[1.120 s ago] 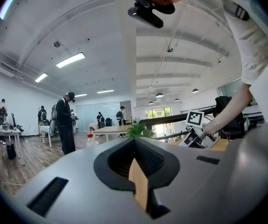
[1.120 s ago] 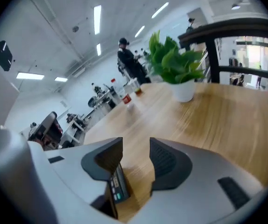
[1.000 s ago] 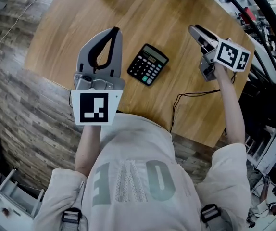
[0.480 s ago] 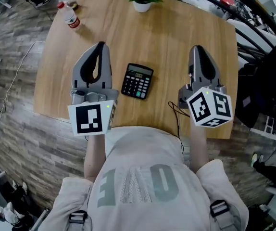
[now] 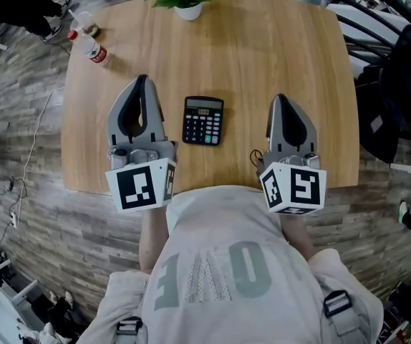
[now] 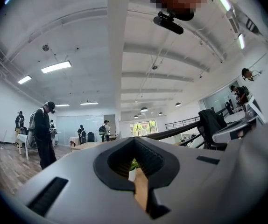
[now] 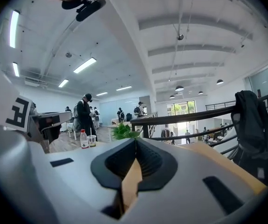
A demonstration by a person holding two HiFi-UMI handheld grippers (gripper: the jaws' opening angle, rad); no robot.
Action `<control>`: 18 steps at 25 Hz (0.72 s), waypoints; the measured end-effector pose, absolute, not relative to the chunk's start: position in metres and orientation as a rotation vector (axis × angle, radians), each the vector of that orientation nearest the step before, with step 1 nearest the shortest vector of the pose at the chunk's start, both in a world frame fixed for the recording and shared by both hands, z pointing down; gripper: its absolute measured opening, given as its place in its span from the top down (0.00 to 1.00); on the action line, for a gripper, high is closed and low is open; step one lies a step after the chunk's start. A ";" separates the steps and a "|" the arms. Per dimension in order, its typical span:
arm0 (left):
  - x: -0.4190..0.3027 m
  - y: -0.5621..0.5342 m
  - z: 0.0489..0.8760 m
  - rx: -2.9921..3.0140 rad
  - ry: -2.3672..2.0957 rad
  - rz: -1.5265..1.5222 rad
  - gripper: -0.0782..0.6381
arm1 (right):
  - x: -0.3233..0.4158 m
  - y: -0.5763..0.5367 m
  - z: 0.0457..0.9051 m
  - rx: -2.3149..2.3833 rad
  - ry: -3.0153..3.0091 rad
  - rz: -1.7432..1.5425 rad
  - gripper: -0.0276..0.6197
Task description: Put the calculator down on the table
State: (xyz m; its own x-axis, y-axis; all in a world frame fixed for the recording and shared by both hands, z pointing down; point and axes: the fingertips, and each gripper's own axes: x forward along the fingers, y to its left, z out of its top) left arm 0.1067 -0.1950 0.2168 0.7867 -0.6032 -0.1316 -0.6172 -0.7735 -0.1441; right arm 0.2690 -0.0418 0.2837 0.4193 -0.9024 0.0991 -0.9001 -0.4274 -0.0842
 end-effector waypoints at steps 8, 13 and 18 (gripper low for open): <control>0.119 -0.191 0.218 -2.799 0.936 0.096 0.88 | 0.271 -0.044 0.288 -2.627 1.660 -0.252 0.93; 0.120 -0.190 0.213 -2.798 0.929 0.084 0.88 | 0.270 -0.048 0.280 -2.609 1.675 -0.245 0.93; 0.110 -0.195 0.207 -2.801 0.938 0.075 0.88 | 0.257 -0.055 0.273 -2.590 1.708 -0.250 0.93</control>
